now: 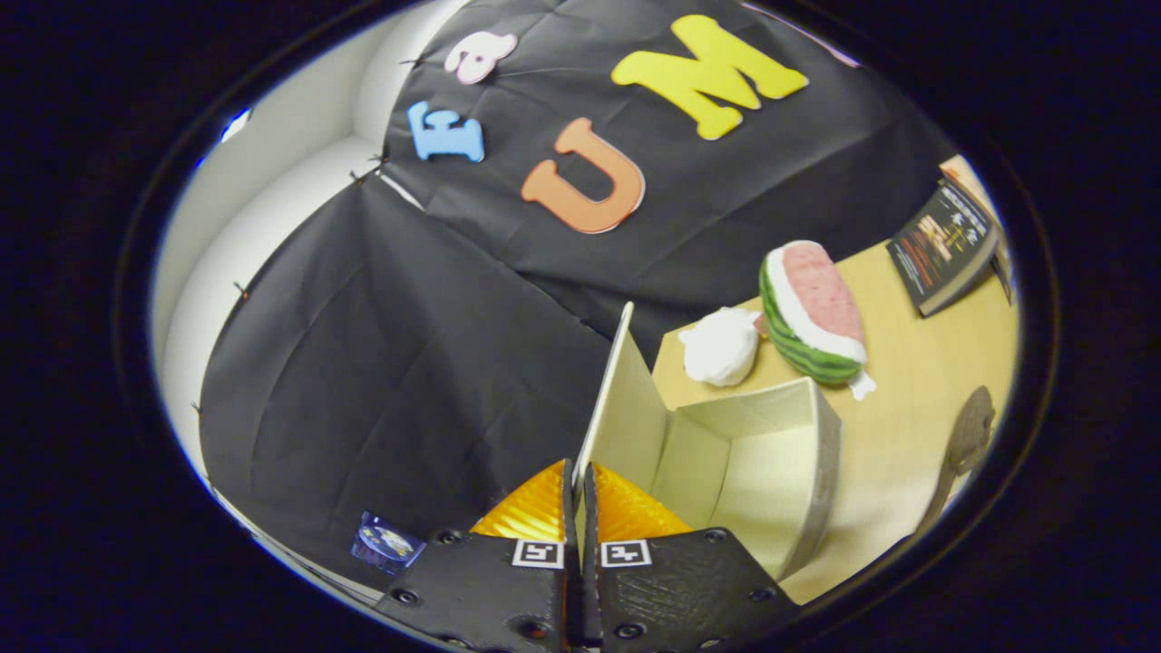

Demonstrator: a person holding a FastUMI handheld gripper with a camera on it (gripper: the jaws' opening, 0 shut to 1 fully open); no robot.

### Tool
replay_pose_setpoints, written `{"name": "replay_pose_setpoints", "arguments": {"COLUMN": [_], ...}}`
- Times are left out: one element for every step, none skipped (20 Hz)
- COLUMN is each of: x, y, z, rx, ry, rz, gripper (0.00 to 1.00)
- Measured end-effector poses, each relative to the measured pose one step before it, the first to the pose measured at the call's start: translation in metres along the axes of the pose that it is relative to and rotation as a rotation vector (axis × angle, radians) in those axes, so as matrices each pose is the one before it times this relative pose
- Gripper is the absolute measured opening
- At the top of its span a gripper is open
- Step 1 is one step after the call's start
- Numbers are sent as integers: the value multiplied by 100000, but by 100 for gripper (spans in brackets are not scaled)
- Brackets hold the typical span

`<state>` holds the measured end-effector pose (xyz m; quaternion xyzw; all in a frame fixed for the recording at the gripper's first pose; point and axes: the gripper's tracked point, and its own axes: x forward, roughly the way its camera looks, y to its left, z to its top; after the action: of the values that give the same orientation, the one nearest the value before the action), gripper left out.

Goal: Open the storage box then place both shoes into the box .Put the left shoe in first, then the right shoe, with the right side of both shoes facing outward in a uniform manner.

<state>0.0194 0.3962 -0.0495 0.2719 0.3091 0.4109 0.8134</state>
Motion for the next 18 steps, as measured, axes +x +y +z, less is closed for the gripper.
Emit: {"name": "replay_pose_setpoints", "arguments": {"x": [1055,1116,1145,1272,876,1082,1098,694,567,535,299,122,160,417,-56,-115,-249,-532], "y": [1195,989,915,888,754,634,778,509,174,-19,19,-223,-389,-352,-324,-570,-557,-698], "z": [-109,-115,-383,-263,-379,-434,-50,-314,-196,-152,-302,-166,-100,-360,-141,39,216,240], "rx": [-2445,-2502,-2686,-1921,-1838,-1969,-1683,-2057,-1595,-2058,-2135,-1965,-1666,-974,-385,-299,-404,-1021], "ry": [766,710,1078,753,853,619,102,644,291,263,30,172,-166,57,-198,-525,-1280,-1594], "rz": [690,668,360,281,86,-320,-4,-218,-780,-1226,-1620,-1421,-1463,-1537,-1197,-1758,-1945,-2663], "gripper": [0,1,1,2,5,10,16,19,22,27,32,40,48,56,64,68,72,76]}}
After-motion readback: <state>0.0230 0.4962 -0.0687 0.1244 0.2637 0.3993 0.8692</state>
